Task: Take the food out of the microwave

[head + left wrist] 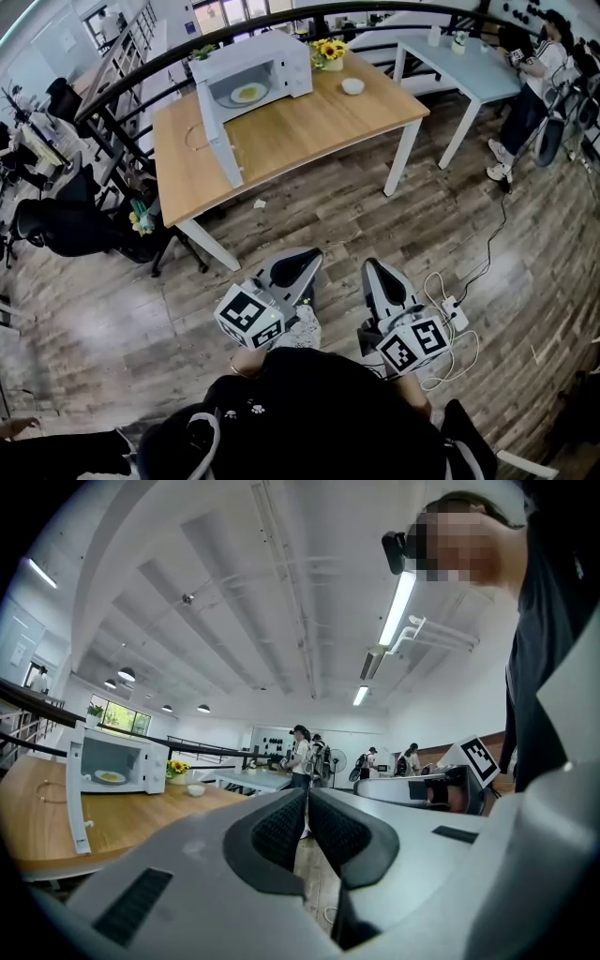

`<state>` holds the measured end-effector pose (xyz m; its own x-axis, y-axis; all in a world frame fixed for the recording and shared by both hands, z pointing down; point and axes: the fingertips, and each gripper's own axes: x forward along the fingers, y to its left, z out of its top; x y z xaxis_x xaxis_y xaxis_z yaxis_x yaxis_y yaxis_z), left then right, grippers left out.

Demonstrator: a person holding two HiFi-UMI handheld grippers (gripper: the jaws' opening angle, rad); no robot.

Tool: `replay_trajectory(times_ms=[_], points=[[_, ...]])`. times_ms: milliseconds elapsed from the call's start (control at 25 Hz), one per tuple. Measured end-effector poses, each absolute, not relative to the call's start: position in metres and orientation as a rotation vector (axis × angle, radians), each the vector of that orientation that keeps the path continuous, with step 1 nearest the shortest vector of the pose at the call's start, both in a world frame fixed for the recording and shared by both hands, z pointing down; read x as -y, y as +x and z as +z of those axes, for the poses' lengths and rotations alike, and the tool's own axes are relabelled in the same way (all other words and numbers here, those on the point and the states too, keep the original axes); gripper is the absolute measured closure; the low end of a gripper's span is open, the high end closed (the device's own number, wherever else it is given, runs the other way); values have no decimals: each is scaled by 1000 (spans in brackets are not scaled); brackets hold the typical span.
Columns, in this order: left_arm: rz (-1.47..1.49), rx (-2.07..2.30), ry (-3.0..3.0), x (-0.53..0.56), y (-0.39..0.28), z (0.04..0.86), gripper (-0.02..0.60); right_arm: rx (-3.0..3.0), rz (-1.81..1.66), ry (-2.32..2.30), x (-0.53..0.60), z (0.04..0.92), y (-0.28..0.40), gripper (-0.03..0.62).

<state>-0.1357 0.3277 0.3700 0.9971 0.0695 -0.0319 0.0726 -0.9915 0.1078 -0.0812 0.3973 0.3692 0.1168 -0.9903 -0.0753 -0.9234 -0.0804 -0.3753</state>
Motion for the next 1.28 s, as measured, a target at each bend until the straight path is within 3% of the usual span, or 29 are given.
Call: replay_trajectory(times_ms=[1280], points=[[-49, -200, 2990, -156, -10, 378, 558, -1750, -322, -2231, -248, 366, 41, 594]])
